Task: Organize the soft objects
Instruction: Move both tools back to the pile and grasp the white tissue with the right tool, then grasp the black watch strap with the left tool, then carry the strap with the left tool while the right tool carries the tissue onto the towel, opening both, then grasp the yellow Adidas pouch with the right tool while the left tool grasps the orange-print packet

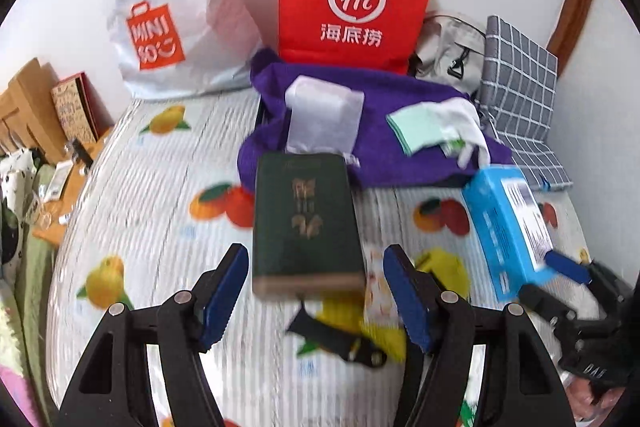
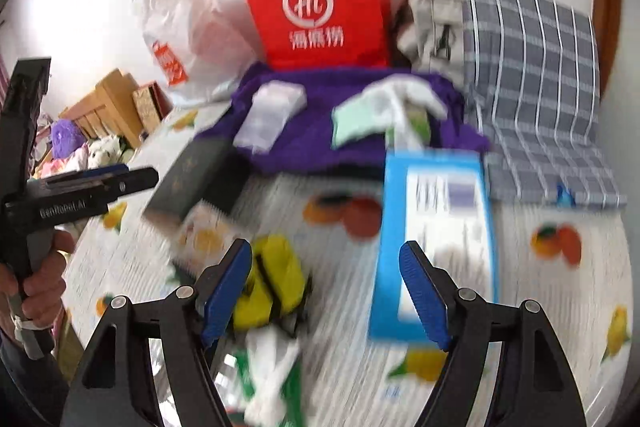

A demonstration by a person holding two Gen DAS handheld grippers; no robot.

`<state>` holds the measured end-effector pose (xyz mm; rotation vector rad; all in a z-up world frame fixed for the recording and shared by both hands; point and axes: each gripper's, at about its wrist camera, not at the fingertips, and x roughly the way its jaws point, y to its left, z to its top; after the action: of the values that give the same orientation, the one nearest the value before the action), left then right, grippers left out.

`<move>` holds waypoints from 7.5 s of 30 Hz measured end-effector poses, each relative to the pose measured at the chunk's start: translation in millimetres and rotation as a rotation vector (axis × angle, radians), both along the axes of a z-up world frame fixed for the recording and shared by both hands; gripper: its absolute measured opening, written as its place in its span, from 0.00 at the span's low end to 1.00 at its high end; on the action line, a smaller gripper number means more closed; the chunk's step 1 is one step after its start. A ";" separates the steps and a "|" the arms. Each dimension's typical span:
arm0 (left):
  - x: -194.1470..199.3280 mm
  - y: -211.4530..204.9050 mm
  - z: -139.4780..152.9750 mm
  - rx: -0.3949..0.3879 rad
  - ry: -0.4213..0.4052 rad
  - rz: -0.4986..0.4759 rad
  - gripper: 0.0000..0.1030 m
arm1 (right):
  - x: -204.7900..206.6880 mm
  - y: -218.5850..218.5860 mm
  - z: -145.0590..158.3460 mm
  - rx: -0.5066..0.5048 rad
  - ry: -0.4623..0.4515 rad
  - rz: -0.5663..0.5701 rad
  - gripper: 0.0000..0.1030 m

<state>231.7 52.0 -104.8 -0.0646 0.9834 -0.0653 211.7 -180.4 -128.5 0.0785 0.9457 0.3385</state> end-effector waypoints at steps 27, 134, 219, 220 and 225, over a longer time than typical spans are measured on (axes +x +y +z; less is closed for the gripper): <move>-75.3 0.9 -50.1 0.002 0.088 0.007 0.66 | -93.5 17.1 -38.2 -0.065 -0.050 0.024 0.24; 57.3 2.5 19.2 0.017 0.001 0.047 0.19 | 60.1 -34.3 67.1 0.009 -0.195 -0.095 0.24; 65.6 23.8 -6.4 0.031 0.037 0.092 0.51 | 62.3 13.5 18.6 0.078 -0.079 0.078 0.64; 58.0 27.3 -8.4 0.025 0.041 0.102 0.51 | 51.2 19.3 12.4 0.082 -0.062 0.092 0.64; 22.2 43.9 -18.8 -0.003 0.062 0.132 0.51 | 16.2 42.0 -18.1 0.024 0.005 0.111 0.64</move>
<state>253.9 95.9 -123.6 -0.1352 1.0388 0.0569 227.8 -138.4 -146.6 0.0488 0.9527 0.4529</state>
